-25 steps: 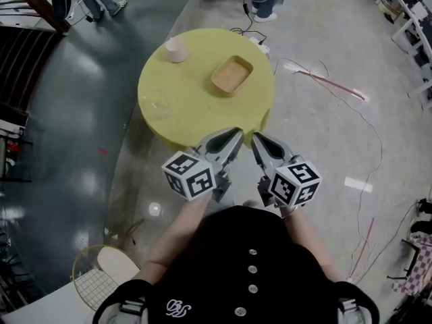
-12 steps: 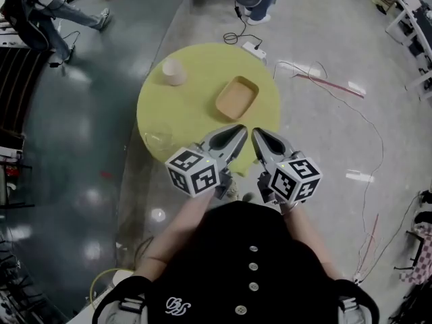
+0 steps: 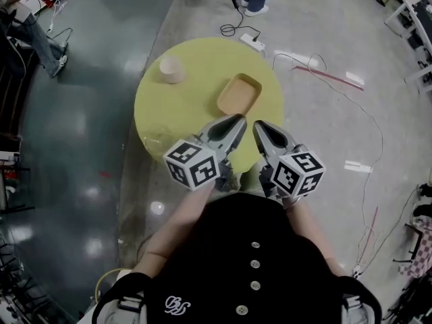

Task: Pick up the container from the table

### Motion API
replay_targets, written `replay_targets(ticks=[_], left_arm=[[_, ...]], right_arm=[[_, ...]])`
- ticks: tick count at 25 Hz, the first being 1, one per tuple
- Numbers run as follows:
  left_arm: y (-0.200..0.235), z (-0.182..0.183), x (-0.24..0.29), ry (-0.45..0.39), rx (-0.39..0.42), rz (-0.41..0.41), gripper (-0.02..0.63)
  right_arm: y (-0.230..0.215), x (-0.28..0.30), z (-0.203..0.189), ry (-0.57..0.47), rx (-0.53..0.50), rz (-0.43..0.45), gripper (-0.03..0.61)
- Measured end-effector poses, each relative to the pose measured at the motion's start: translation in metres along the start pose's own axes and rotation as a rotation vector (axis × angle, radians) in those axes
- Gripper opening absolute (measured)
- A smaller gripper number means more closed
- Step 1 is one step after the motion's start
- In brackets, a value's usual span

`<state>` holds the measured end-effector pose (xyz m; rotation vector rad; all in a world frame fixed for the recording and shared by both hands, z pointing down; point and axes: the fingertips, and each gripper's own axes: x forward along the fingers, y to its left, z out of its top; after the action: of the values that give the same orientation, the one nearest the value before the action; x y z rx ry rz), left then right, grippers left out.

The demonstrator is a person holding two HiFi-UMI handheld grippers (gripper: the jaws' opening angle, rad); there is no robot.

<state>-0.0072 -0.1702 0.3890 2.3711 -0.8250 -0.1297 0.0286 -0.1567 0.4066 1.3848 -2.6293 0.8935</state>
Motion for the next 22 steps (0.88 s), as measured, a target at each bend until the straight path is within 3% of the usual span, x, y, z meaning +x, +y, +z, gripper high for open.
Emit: replay_targets(ticks=[13, 22], left_arm=[[0.011, 0.003, 0.007, -0.018, -0.022, 0.081, 0.031], [0.034, 0.012, 0.007, -0.07, -0.037, 0.201, 0.031]], right_arm=[[-0.005, 0.016, 0.006, 0.081, -0.015, 0.087, 0.005], [-0.02, 0.031, 0.019, 0.107, 0.0, 0.112, 0.005]])
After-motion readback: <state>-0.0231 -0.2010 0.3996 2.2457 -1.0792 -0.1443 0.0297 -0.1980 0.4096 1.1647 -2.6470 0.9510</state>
